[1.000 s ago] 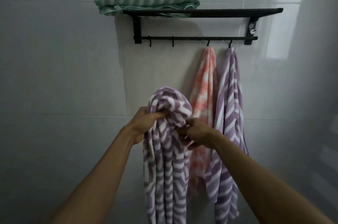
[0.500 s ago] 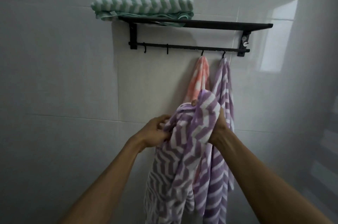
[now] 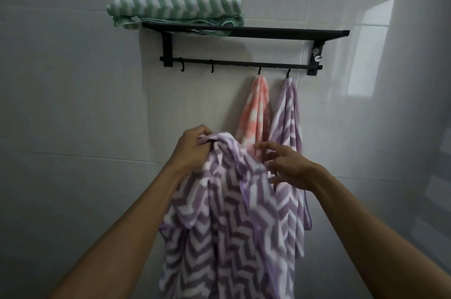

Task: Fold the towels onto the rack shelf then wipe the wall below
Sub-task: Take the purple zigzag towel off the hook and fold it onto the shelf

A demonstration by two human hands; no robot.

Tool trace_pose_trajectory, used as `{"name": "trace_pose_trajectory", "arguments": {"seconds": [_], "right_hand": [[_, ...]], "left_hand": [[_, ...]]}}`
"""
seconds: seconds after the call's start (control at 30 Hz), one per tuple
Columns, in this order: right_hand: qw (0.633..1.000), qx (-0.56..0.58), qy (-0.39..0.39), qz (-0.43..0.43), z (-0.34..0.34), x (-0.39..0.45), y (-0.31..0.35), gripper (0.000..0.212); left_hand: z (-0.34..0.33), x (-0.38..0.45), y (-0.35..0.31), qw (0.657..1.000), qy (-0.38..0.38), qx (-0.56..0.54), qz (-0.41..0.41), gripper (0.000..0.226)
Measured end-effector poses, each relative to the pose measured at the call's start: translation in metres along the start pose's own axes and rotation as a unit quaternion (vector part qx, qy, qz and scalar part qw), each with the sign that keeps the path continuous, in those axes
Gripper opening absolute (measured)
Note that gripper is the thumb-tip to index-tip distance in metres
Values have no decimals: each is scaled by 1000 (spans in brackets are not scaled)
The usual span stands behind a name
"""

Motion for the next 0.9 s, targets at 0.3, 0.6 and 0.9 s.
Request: {"name": "trace_pose_trajectory", "arguments": {"seconds": [0.3, 0.6, 0.9], "right_hand": [[990, 2, -115, 84, -7, 7, -2, 15], [966, 160, -199, 48, 30, 7, 10, 21], [996, 26, -11, 82, -9, -10, 16, 48]], "left_hand": [[-38, -13, -43, 982, 177, 69, 7, 29], [-34, -65, 28, 949, 154, -63, 266, 25], [-49, -37, -39, 980, 97, -43, 169, 44]]}}
Point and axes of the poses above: each hand's wrist, its own x-axis towards the middle knuckle, its own z-axis out of the back of the hand, y = z × x, the point moved 8 cm from there along x, towards the middle knuckle, and after that the axes turned 14 degrees about -y, right-handed, at the moved point
